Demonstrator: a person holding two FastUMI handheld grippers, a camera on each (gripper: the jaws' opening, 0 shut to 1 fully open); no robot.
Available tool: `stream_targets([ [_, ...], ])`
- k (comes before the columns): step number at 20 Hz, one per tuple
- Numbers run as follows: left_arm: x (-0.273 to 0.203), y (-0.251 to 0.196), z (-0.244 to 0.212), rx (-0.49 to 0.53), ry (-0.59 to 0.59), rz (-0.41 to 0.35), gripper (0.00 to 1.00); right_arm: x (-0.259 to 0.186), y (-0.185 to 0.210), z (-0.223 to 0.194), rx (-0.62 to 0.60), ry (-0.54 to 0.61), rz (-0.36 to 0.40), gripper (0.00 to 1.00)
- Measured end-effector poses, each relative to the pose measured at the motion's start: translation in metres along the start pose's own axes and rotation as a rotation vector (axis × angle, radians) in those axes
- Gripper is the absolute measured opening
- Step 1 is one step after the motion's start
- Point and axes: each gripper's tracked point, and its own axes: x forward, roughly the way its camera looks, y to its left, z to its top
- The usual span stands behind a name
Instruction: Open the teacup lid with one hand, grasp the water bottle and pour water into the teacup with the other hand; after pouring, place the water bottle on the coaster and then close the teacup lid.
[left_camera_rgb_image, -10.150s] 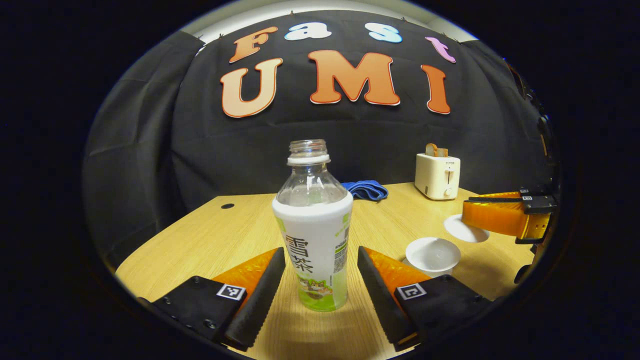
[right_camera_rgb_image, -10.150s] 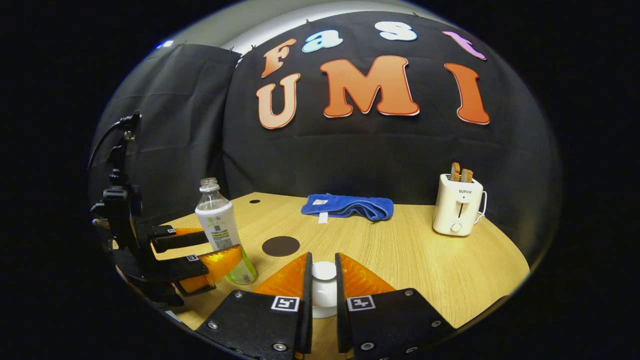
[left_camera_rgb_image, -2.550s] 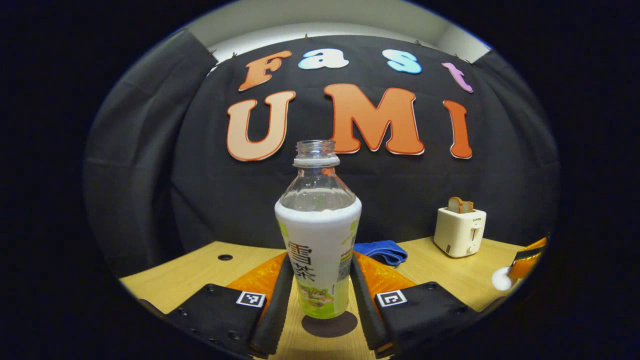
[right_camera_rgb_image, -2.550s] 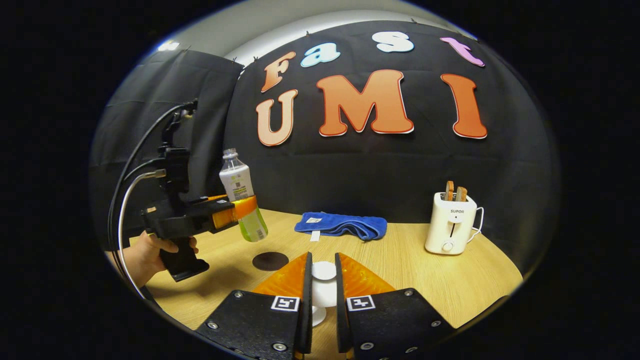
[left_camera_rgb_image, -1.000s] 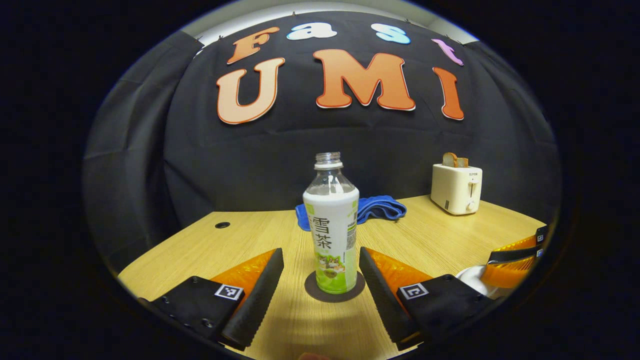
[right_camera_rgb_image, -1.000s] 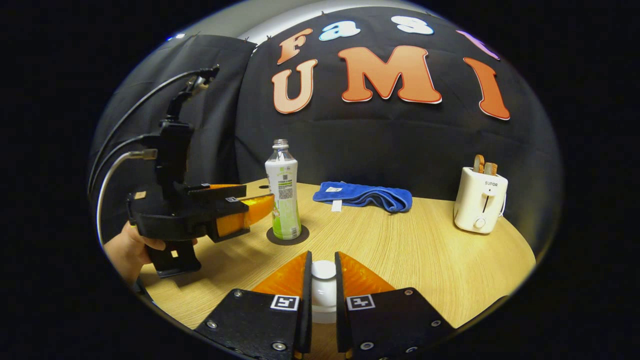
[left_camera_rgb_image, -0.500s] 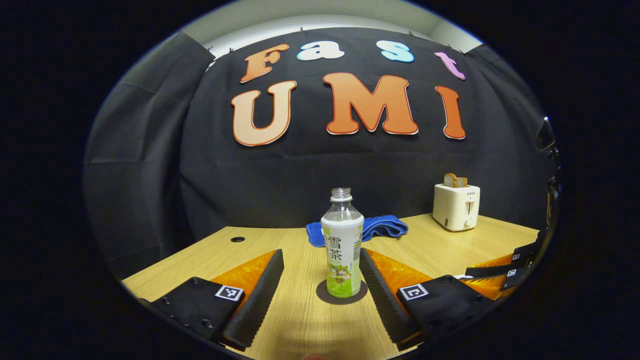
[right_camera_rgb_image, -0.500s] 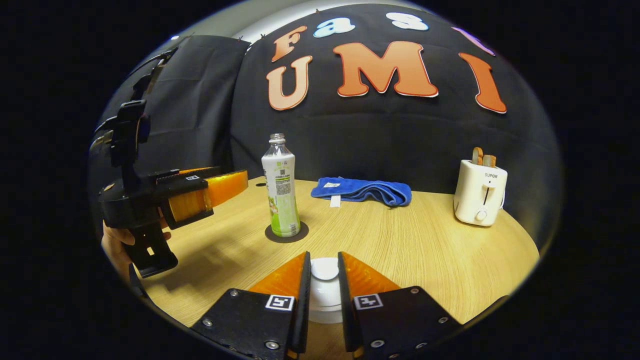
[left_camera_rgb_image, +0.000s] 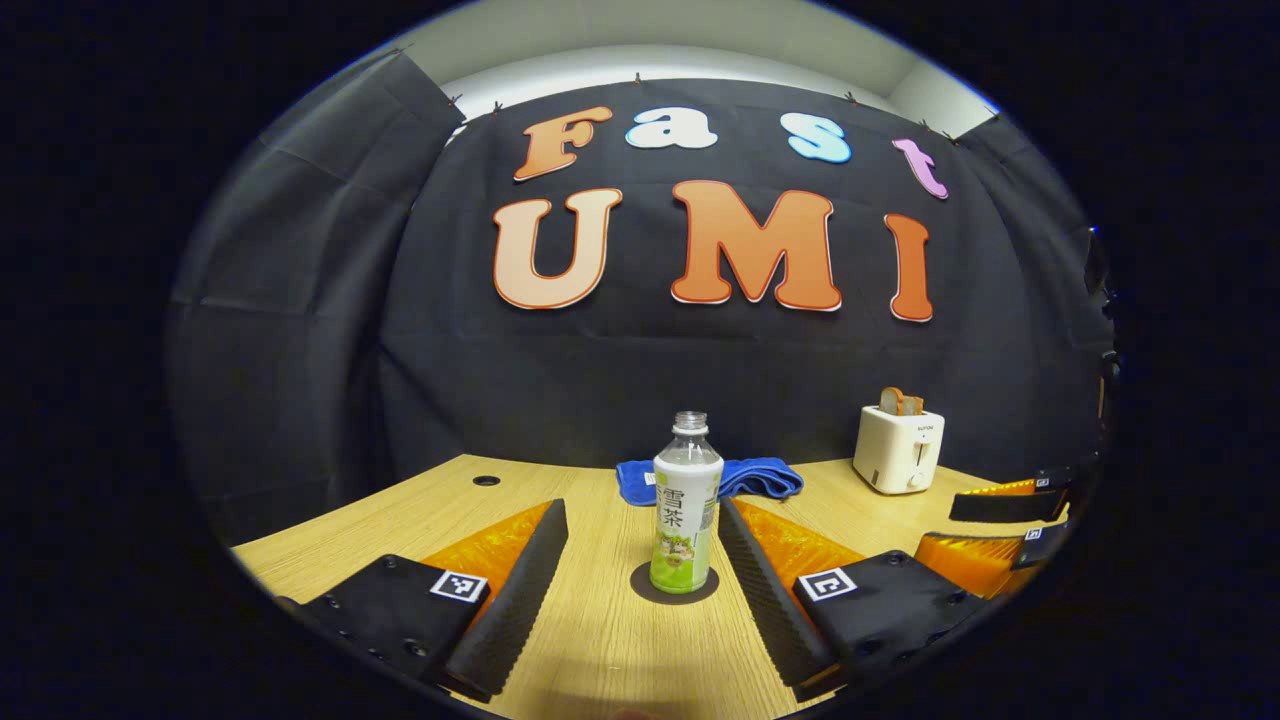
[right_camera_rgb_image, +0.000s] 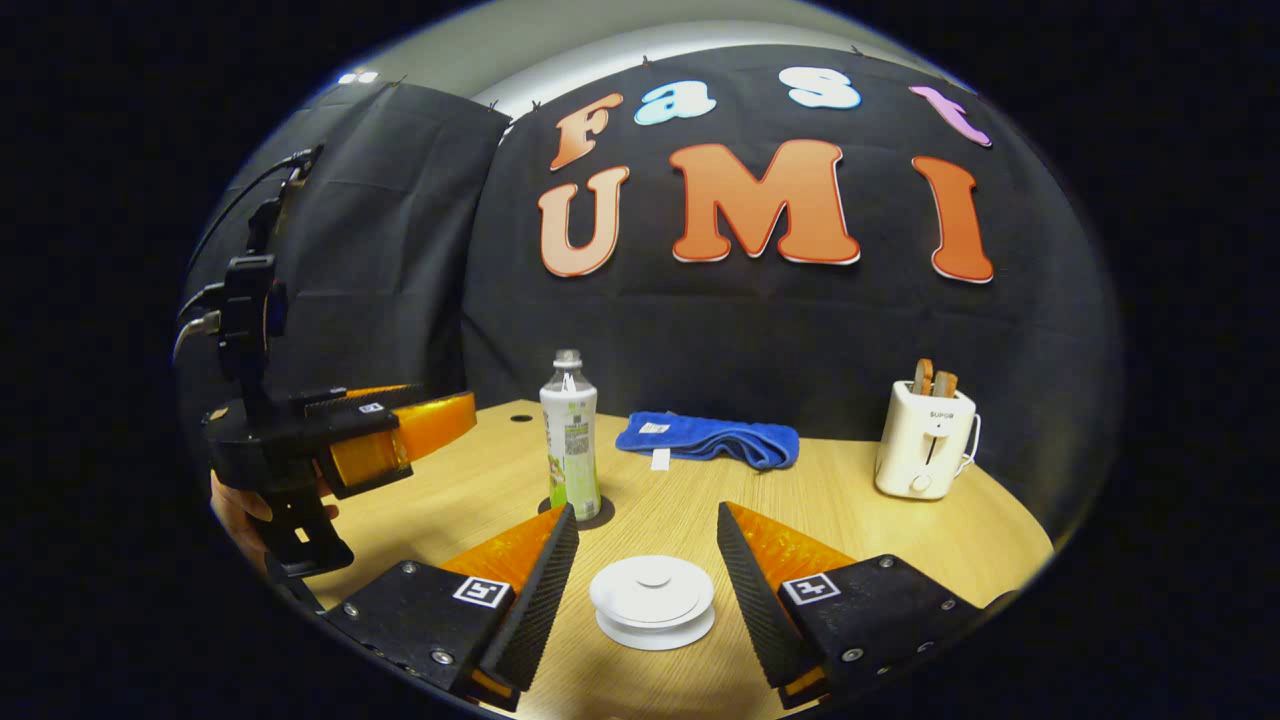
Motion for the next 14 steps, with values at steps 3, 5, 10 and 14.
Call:
stream_targets([
  [3, -0.016, 0.015, 0.017, 0.012, -0.019, 0.037, 0.97, -0.014, -0.006, 0.031, 0.007, -0.067, -0.04, 0.87],
  [5, -0.026, 0.024, 0.03, 0.02, -0.033, 0.068, 0.95, -0.023, -0.007, 0.045, 0.005, -0.1, -0.064, 0.87],
  [10, -0.05, 0.026, 0.056, 0.061, -0.075, 0.1, 0.97, -0.044, -0.007, 0.068, -0.005, -0.157, -0.099, 0.87],
  [14, -0.061, 0.018, 0.071, 0.014, -0.102, 0.073, 0.95, -0.058, -0.014, 0.072, -0.018, -0.16, -0.114, 0.87],
])
